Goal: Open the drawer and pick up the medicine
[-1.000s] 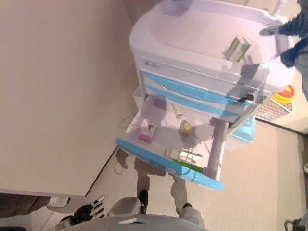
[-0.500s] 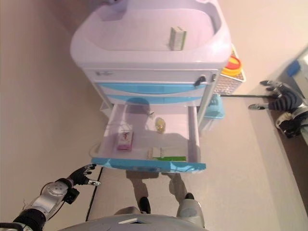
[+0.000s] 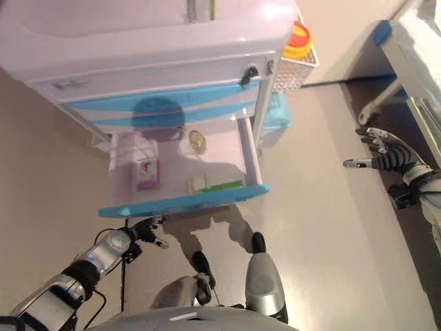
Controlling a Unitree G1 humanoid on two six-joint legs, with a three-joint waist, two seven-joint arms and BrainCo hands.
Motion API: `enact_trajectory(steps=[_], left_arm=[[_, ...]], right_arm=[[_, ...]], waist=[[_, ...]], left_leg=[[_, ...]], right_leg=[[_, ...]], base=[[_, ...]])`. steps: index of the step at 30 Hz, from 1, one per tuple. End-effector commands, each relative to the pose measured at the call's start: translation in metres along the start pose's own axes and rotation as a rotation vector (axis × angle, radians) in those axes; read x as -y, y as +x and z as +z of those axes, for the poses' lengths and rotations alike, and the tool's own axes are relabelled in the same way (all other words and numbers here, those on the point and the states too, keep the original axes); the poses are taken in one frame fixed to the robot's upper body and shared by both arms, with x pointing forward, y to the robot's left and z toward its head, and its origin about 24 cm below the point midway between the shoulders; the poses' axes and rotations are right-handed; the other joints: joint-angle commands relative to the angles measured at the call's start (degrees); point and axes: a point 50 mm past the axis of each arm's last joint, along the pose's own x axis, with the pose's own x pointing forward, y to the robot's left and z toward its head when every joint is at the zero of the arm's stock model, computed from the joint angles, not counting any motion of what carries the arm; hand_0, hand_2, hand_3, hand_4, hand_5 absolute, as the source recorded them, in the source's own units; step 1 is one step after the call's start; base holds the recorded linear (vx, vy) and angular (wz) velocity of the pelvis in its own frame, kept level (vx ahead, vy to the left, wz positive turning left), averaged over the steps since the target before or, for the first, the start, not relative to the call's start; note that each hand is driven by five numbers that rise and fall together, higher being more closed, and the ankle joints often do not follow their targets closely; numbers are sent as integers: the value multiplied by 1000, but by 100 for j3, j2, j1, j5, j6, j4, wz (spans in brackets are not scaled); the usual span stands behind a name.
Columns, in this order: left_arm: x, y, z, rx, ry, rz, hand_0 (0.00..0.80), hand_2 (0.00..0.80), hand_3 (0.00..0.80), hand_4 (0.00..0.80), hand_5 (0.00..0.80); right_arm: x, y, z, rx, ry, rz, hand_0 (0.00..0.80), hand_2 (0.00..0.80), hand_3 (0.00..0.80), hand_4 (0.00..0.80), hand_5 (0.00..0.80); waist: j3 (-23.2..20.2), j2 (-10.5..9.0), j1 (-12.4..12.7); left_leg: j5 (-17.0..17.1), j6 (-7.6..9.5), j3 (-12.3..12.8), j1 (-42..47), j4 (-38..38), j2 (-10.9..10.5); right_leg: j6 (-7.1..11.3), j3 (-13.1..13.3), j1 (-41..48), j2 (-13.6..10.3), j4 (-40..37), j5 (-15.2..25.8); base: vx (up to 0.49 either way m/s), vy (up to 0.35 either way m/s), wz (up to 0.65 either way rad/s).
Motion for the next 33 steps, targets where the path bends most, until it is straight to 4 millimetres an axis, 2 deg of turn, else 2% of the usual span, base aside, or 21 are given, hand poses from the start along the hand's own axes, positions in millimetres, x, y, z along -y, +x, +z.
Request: enact_trajectory(steps=[1, 4, 7, 10, 12, 13, 14, 16, 19, 20, 24, 27, 30, 33], left_arm=[[7, -1, -17, -58, -62, -31, 0, 0, 0, 0, 0], [13, 1, -23, -83, -60, -70, 0, 0, 0, 0, 0], [3, 2, -19, -77, -25, -40, 0, 0, 0, 0, 0], [-26, 1, -3, -58, 30, 36, 0, 0, 0, 0, 0], [-60, -6, 13, -31, 75, 103, 0, 0, 0, 0, 0], [-67, -8, 16, -24, 89, 116, 0, 0, 0, 0, 0], [-94, -17, 27, -6, 130, 170, 0, 0, 0, 0, 0], [-128, -32, 43, 6, 178, 238, 0, 0, 0, 0, 0], [-166, -54, 67, 24, 238, 310, 0, 0, 0, 0, 0], [-180, -63, 79, 31, 264, 339, 0, 0, 0, 0, 0], [-210, -87, 115, 55, 330, 414, 0, 0, 0, 0, 0], [-225, -103, 142, 77, 359, 461, 0, 0, 0, 0, 0], [-241, -123, 163, 91, 364, 527, 0, 0, 0, 0, 0], [-254, -142, 176, 108, 335, 574, 0, 0, 0, 0, 0]], right_arm=[[-2, 5, 22, 129, 4, -16, 0, 0, 0, 0, 0], [-7, 5, 18, 115, 34, -6, 0, 0, 0, 0, 0], [-12, 5, 13, 94, 52, 23, 0, 0, 0, 0, 0], [-24, 9, 3, 1, -6, 140, 0, 0, 0, 0, 0], [-34, 8, -12, -99, -45, 232, 0, 0, 0, 0, 0], [-36, 8, -15, -121, -49, 249, 0, 0, 0, 0, 0], [-43, 7, -28, -188, -88, 301, 0, 0, 0, 0, 0], [-53, 3, -52, -298, -80, 382, 0, 0, 0, 0, 0], [-68, -6, -84, -434, -82, 497, 0, 0, 0, 0, 0], [-74, -12, -102, -503, -64, 537, 0, 0, 0, 0, 0], [-93, -33, -152, -705, 33, 609, 0, 0, 0, 0, 0], [-107, -45, -175, -801, 131, 622, 0, 0, 0, 0, 0], [-116, -54, -190, -846, 210, 589, 0, 0, 0, 0, 0], [-128, -59, -195, -812, 313, 578, 0, 0, 0, 0, 0]], waist=[[-109, -75, 95], [-102, -167, 60], [-96, -245, 44], [-70, -301, 20], [24, -333, 27], [41, -337, 30], [108, -335, 36], [204, -342, 24], [318, -346, 3], [369, -345, -4], [483, -298, -23], [603, -223, -43], [755, -208, -97], [848, -215, -158]], left_leg=[[-480, -76, -323, -327, 823, 330], [-498, -64, -297, -294, 814, 354], [-504, -55, -269, -322, 860, 399], [-538, -31, -250, -388, 974, 444], [-548, -18, -241, -455, 1087, 474], [-554, -19, -241, -476, 1113, 480], [-557, -24, -245, -558, 1174, 498], [-562, -19, -267, -644, 1260, 501], [-579, -21, -297, -773, 1389, 483], [-584, -21, -294, -812, 1434, 464], [-620, -17, -284, -967, 1603, 407], [-821, -47, -307, -1112, 1862, 395], [-914, -18, -274, -1389, 2129, 397], [-1015, 31, -249, -1637, 2322, 384]], right_leg=[[310, -78, -367, -294, 689, 130], [359, -79, -326, -276, 704, 175], [394, -84, -365, -271, 752, 240], [433, -64, -472, -264, 868, 318], [443, -50, -533, -263, 910, 395], [444, -44, -549, -260, 922, 398], [452, -26, -625, -246, 957, 428], [442, 5, -686, -229, 980, 457], [417, 41, -751, -213, 983, 459], [397, 36, -764, -227, 968, 473], [329, 38, -874, -271, 982, 505], [306, 87, -987, -262, 1144, 341], [251, 164, -1264, -241, 1329, 353], [219, 261, -1524, -205, 1445, 400]], base=[[-29, -50, -9], [0, -68, -9], [-5, -68, -2], [3, -41, 1], [0, 0, 0], [0, 0, 0], [-33, -11, -3], [-19, -4, -2], [0, 0, 0], [-21, 14, 3], [-15, 54, 1], [32, 98, 1], [-78, 78, -5], [-57, 60, -7]])
